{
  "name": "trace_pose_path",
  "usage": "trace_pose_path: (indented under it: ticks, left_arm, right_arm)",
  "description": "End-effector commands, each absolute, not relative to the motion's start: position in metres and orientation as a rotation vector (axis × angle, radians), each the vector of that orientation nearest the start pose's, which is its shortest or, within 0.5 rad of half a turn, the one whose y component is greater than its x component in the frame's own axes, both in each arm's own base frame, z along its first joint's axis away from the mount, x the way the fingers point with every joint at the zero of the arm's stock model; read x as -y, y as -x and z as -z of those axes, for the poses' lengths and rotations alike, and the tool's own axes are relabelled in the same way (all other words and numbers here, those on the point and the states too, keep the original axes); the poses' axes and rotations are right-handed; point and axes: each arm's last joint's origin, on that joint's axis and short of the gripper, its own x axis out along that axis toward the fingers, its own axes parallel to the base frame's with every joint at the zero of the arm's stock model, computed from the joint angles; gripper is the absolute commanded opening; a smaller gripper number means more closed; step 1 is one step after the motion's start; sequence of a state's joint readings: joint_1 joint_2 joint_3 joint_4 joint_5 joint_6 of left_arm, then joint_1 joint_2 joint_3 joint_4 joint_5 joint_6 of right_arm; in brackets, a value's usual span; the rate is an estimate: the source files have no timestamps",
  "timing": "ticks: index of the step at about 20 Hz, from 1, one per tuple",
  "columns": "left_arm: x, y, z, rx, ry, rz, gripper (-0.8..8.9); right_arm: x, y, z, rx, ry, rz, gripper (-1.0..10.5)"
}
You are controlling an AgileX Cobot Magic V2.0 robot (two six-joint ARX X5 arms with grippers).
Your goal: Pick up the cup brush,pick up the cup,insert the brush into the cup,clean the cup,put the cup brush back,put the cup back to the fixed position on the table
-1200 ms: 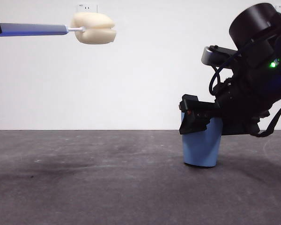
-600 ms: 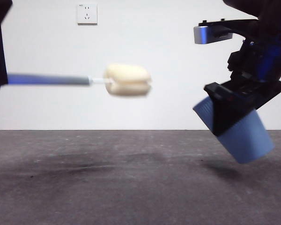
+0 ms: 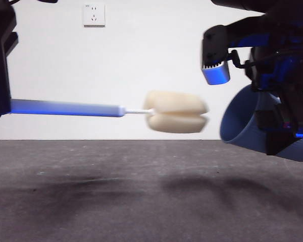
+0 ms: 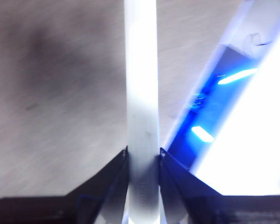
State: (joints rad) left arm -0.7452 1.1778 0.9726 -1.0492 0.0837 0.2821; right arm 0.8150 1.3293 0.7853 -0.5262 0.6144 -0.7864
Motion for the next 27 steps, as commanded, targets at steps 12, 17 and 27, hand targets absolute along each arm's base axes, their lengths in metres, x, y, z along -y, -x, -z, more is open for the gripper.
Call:
trace_pose_path:
  ticks: [12, 17, 27]
  left_arm:
    - [0.169, -0.134, -0.259, -1.112, -0.552, 1.002, -0.08]
    - [0.190, -0.139, -0.251, -1.104, -0.464, 1.002, -0.08]
    - [0.172, -0.127, -0.256, -1.177, -0.533, 0.855, -0.08]
  right_arm:
    - [-0.207, -0.142, -0.190, -0.584, 1.660, -0.649, -0.2]
    - [-0.219, -0.125, -0.188, -0.527, 1.696, -0.706, -0.2]
    - [-0.211, -0.126, -0.186, -0.599, 1.686, -0.623, -0.2]
